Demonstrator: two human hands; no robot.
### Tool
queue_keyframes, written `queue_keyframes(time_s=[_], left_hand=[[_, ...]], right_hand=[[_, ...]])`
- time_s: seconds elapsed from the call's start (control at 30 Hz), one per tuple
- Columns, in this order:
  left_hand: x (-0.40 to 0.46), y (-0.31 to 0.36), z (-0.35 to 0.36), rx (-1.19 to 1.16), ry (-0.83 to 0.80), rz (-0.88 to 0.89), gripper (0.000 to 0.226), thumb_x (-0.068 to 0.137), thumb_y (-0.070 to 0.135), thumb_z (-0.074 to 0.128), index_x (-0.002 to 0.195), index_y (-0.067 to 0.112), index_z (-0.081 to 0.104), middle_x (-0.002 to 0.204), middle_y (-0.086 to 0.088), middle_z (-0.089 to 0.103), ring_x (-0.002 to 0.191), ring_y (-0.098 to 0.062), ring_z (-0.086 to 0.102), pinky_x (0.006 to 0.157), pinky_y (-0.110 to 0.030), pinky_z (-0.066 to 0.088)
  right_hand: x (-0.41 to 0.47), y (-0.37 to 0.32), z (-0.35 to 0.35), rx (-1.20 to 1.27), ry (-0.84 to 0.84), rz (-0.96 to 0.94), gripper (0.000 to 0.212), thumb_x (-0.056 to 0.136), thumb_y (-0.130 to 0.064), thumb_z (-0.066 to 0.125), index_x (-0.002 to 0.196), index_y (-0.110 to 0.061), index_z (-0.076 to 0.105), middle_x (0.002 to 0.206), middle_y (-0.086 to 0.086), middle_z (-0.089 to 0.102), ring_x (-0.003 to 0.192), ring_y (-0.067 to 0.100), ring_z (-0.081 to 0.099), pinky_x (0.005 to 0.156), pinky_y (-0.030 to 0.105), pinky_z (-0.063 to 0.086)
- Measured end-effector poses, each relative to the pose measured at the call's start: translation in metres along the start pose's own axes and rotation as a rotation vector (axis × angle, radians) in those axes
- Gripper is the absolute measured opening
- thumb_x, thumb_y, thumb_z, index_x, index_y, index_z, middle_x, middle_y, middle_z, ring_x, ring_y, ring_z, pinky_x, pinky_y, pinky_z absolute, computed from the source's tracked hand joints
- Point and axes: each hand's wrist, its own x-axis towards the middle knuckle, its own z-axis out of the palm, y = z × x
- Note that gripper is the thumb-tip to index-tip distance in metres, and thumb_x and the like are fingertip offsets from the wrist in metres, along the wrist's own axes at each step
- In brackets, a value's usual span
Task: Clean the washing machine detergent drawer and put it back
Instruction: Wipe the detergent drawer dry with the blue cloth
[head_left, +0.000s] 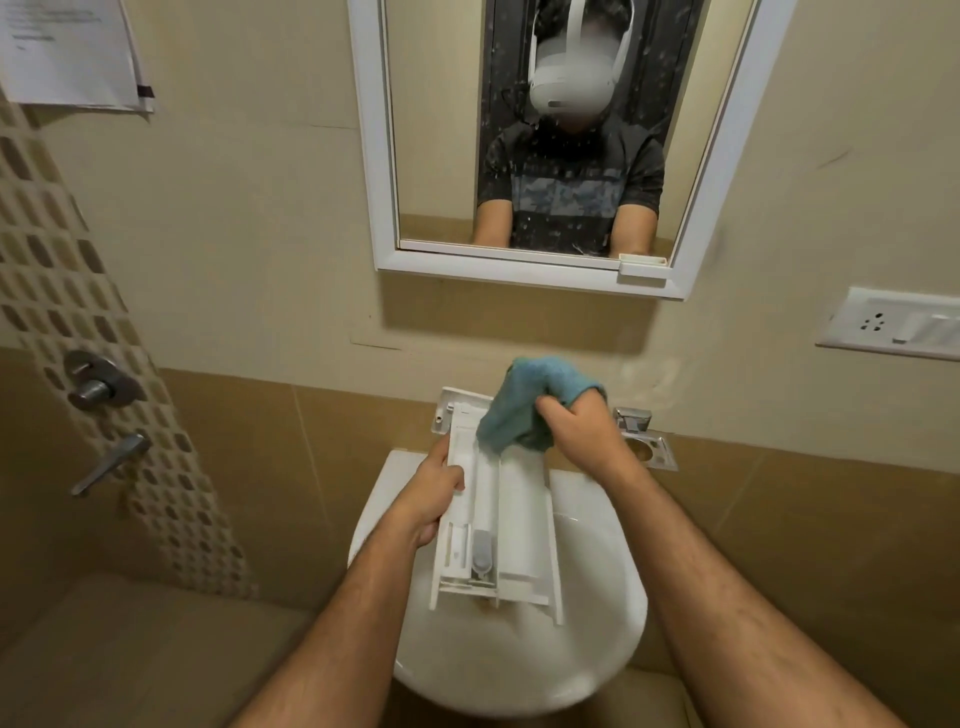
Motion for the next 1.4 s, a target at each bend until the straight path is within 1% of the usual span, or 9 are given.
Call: queue_keyframes(time_s=[0.13, 0.3, 0.4, 0.53, 0.67, 0.83, 1.0, 1.13, 1.4], left_hand=[[-0.006, -0.007, -0.002, 0.134, 0.090, 0.132, 0.073, 0.085, -0.003, 0.038, 0.140, 0.046, 0.040, 0.123, 0.004, 0.063, 0.079, -0.010, 0.062, 0.063, -0.021, 0.058], [-0.012, -0.025, -0.010, 0.086, 0.248, 0.206, 0.078, 0.084, -0.009, 0.039, 0.146, 0.038, 0.038, 0.129, 0.007, 0.061, 0.100, -0.006, 0.066, 0.077, -0.027, 0.060], [-0.013, -0.031, -0.013, 0.125, 0.331, 0.259, 0.073, 0.080, -0.005, 0.038, 0.137, 0.038, 0.051, 0.120, 0.012, 0.067, 0.106, -0.013, 0.065, 0.083, -0.032, 0.057], [-0.012, -0.026, -0.003, 0.176, 0.454, 0.380, 0.050, 0.074, 0.009, 0.041, 0.108, 0.034, 0.067, 0.090, 0.012, 0.071, 0.086, -0.015, 0.067, 0.066, -0.026, 0.052], [-0.010, -0.020, 0.004, 0.258, 0.525, 0.456, 0.048, 0.080, 0.009, 0.046, 0.115, 0.035, 0.065, 0.093, 0.015, 0.071, 0.087, -0.010, 0.066, 0.075, -0.036, 0.056], [-0.007, -0.019, 0.005, 0.365, 0.537, 0.469, 0.019, 0.081, 0.041, 0.045, 0.094, 0.047, 0.057, 0.076, 0.017, 0.066, 0.076, -0.010, 0.065, 0.058, -0.032, 0.052], [-0.001, -0.008, 0.001, 0.363, 0.610, 0.492, 0.022, 0.083, 0.035, 0.051, 0.102, 0.034, 0.063, 0.082, 0.013, 0.069, 0.079, -0.013, 0.065, 0.066, -0.035, 0.053], [0.000, -0.005, -0.002, 0.387, 0.653, 0.464, 0.040, 0.082, 0.003, 0.053, 0.108, 0.031, 0.067, 0.089, 0.006, 0.072, 0.084, -0.020, 0.065, 0.074, -0.038, 0.055], [-0.007, -0.005, 0.004, 0.440, 0.614, 0.463, 0.016, 0.086, 0.017, 0.054, 0.092, 0.031, 0.060, 0.078, 0.007, 0.068, 0.074, -0.019, 0.064, 0.065, -0.042, 0.056]], right_hand=[[0.000, -0.010, 0.005, 0.027, 0.121, -0.117, 0.032, 0.092, 0.006, 0.047, 0.118, -0.003, 0.064, 0.118, 0.009, 0.066, 0.112, 0.019, 0.060, 0.101, 0.029, 0.047], [0.011, -0.034, -0.020, 0.301, 0.447, -0.098, 0.029, 0.084, -0.008, 0.049, 0.086, -0.027, 0.071, 0.084, -0.015, 0.070, 0.080, -0.002, 0.065, 0.068, 0.016, 0.052], [0.013, -0.038, -0.024, 0.156, 0.380, -0.102, 0.028, 0.084, -0.016, 0.050, 0.086, -0.036, 0.069, 0.088, -0.024, 0.068, 0.087, -0.005, 0.063, 0.078, 0.020, 0.053], [0.009, -0.027, -0.009, -0.216, 0.047, -0.148, 0.034, 0.090, -0.003, 0.054, 0.119, -0.014, 0.067, 0.125, 0.000, 0.065, 0.120, 0.015, 0.056, 0.110, 0.025, 0.036], [-0.016, -0.019, 0.021, -0.300, -0.258, -0.184, 0.048, 0.097, -0.042, 0.048, 0.140, -0.022, 0.050, 0.143, -0.007, 0.050, 0.134, 0.006, 0.041, 0.114, 0.022, 0.027], [-0.024, -0.034, 0.042, -0.407, -0.314, -0.247, 0.080, 0.080, -0.082, 0.026, 0.137, -0.029, 0.048, 0.139, -0.009, 0.051, 0.127, 0.004, 0.042, 0.107, 0.026, 0.035], [-0.023, -0.021, 0.036, -0.404, -0.320, -0.296, 0.074, 0.085, -0.075, 0.030, 0.143, -0.031, 0.043, 0.148, -0.009, 0.043, 0.138, 0.004, 0.033, 0.113, 0.025, 0.028], [-0.016, -0.002, 0.020, -0.404, -0.260, -0.199, 0.068, 0.096, -0.061, 0.031, 0.152, -0.023, 0.030, 0.159, -0.006, 0.029, 0.147, 0.008, 0.021, 0.121, 0.031, 0.017], [-0.037, -0.037, 0.048, -0.485, -0.246, -0.324, 0.073, 0.086, -0.073, 0.026, 0.134, -0.026, 0.053, 0.137, -0.006, 0.052, 0.130, 0.010, 0.042, 0.108, 0.028, 0.035]])
